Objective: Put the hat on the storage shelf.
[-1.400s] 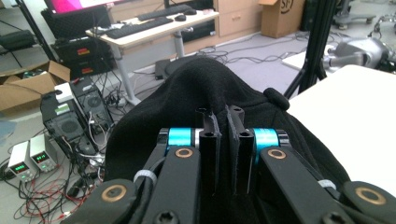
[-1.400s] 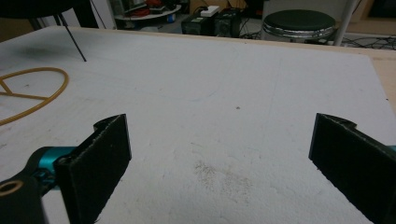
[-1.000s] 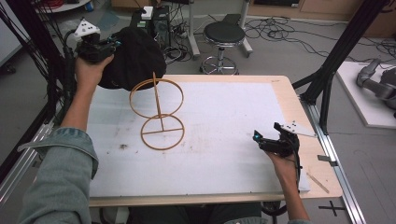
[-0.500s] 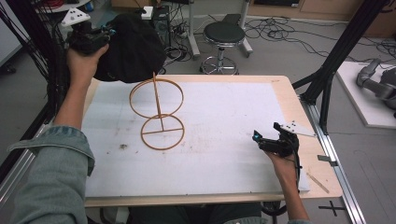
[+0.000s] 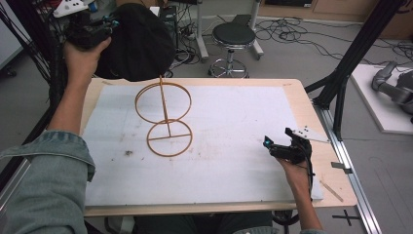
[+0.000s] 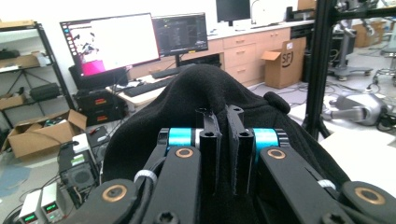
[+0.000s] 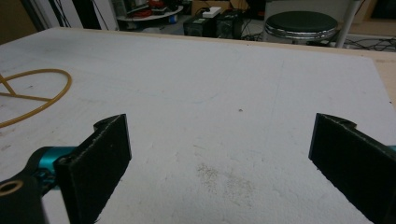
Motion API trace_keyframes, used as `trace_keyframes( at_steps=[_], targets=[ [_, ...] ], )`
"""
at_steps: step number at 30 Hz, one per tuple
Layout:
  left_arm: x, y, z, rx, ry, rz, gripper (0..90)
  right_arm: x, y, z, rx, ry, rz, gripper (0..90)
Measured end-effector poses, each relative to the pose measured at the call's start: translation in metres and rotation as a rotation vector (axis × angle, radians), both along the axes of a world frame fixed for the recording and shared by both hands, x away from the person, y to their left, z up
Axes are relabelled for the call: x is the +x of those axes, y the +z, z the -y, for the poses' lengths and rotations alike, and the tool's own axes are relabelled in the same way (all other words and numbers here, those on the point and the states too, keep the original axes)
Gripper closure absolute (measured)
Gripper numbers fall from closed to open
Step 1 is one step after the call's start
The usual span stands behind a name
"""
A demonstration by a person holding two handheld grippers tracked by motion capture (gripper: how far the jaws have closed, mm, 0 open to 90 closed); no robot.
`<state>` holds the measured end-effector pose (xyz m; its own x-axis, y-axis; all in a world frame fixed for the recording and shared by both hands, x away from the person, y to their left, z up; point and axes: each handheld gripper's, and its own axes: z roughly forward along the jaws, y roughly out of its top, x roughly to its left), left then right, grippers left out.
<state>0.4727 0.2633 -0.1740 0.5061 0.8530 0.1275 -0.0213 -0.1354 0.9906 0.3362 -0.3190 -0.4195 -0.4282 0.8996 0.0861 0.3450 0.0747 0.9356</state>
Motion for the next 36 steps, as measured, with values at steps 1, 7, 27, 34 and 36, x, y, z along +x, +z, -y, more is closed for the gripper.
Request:
trace_keyframes(
  at_steps=[1, 7, 27, 34, 36],
  targets=[
    [-0.001, 0.002, 0.0, -0.004, -0.006, 0.003, 85.3, 0.0, 0.0, 0.0, 0.0, 0.0, -0.001, 5.2],
    [-0.009, 0.016, -0.002, -0.037, -0.025, 0.013, 85.3, 0.0, 0.0, 0.0, 0.001, 0.0, -0.001, 5.2],
    [-0.033, 0.034, -0.006, -0.162, -0.179, 0.009, 85.3, 0.001, 0.0, -0.001, -0.005, 0.002, 0.003, 5.3],
    [-0.04, 0.036, -0.001, -0.163, -0.243, -0.026, 85.3, 0.001, 0.001, -0.002, -0.003, 0.002, 0.001, 5.3],
    [-0.041, 0.034, -0.001, -0.171, -0.264, -0.04, 85.3, 0.002, 0.001, -0.001, -0.003, 0.003, 0.004, 5.3]
  ],
)
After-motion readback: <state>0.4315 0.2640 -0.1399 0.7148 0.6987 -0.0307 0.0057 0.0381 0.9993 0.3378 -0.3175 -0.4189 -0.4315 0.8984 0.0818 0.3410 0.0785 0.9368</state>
